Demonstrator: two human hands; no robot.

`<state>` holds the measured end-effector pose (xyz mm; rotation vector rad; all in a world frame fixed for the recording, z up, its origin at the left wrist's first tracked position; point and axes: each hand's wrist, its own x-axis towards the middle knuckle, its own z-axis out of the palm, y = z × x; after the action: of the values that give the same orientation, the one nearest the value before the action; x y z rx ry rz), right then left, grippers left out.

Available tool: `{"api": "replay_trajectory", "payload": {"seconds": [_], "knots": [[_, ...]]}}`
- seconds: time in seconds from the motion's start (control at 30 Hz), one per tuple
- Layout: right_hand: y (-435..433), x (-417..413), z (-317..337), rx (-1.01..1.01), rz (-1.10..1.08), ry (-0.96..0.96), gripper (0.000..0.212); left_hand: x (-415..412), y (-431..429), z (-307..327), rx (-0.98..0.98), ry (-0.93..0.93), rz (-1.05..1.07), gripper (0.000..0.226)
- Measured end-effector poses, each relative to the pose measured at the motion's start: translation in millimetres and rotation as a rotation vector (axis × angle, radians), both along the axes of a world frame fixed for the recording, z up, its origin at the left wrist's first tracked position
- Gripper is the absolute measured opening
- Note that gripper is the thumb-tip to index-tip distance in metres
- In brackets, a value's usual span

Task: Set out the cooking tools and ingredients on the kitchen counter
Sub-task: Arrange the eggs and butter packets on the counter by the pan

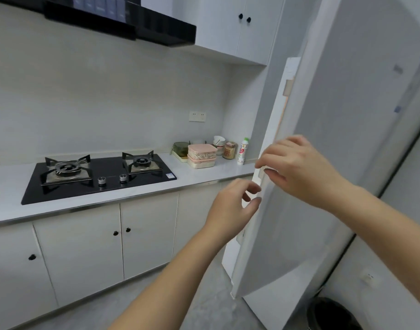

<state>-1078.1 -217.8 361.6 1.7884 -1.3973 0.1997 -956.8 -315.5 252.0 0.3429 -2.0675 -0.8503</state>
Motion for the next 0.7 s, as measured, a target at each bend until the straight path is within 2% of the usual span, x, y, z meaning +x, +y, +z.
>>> {"api": "replay_trajectory", "payload": {"seconds": [0.1, 0.23, 0.4, 0.7], "knots": [[3.3, -20.2, 23.8, -0.001, -0.080, 0.185, 0.022, -20.7, -0.7, 12.7, -0.005, -0.031, 0.010, 0.022], [4.5, -35.8, 51.0, 0.121, -0.203, 0.341, 0.038, -40.4, -0.5, 21.8, 0.045, -0.056, -0.012, 0.028], [-18.0, -47.7, 56.9, 0.169, -0.264, 0.482, 0.037, -63.3, -8.2, 19.8, 0.061, -0.086, 0.028, 0.021], [-83.1, -55.2, 60.4, 0.256, -0.389, 0.565, 0.025, -77.9, -61.8, 15.7, 0.034, -0.069, 0.125, 0.014]]}}
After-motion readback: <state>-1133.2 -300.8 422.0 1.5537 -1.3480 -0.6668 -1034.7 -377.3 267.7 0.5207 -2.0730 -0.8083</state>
